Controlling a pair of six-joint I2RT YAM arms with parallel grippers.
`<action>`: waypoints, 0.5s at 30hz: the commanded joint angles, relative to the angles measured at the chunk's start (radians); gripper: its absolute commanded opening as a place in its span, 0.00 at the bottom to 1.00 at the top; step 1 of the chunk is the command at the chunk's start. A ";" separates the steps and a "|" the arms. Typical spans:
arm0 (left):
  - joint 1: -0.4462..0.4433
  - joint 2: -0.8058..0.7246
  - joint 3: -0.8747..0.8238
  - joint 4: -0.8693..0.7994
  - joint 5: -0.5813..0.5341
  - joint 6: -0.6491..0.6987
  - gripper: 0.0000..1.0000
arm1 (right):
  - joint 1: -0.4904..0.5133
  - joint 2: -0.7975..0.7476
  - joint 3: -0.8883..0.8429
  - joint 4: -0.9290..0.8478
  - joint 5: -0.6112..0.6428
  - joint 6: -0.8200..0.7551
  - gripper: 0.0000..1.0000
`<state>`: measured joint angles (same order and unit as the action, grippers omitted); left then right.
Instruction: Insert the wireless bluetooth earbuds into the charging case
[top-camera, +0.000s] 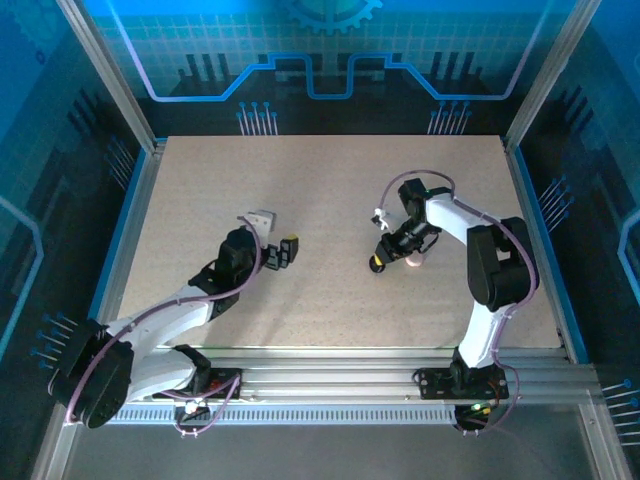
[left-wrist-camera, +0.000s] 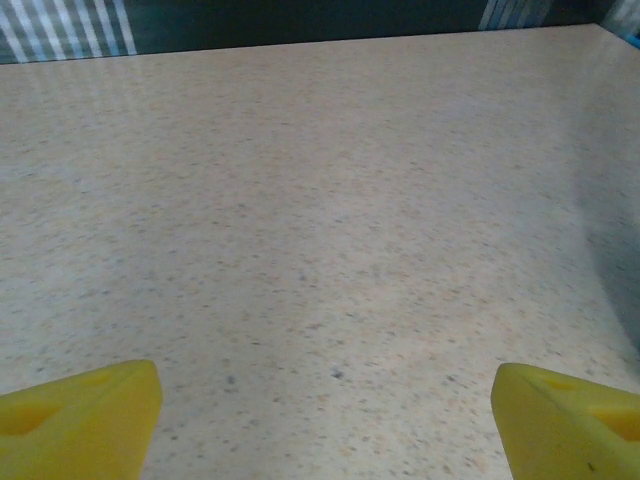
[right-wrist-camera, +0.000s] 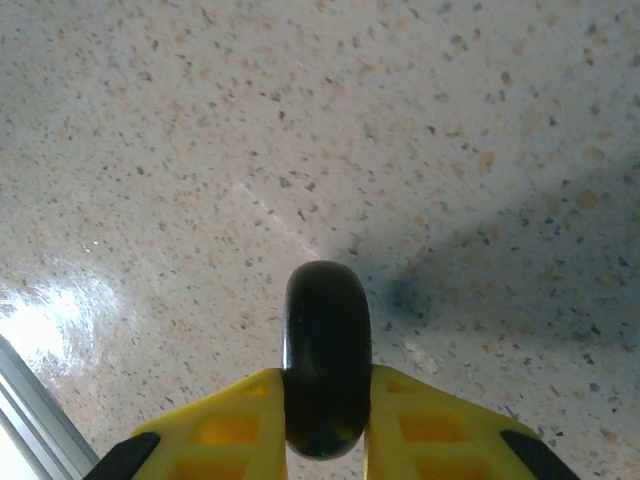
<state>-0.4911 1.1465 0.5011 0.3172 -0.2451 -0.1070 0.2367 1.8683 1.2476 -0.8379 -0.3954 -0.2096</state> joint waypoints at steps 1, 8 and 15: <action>0.042 0.002 0.039 -0.045 -0.061 -0.037 0.87 | -0.023 0.030 0.021 -0.023 0.003 0.019 0.22; 0.118 0.005 0.042 -0.061 -0.156 -0.036 0.91 | -0.044 0.036 0.018 -0.002 0.054 0.041 0.38; 0.210 0.025 0.034 -0.046 -0.200 -0.015 0.94 | -0.057 -0.021 0.026 0.009 0.092 0.049 0.45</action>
<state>-0.3107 1.1587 0.5156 0.2680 -0.3946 -0.1322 0.1989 1.8900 1.2522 -0.8337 -0.3244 -0.1719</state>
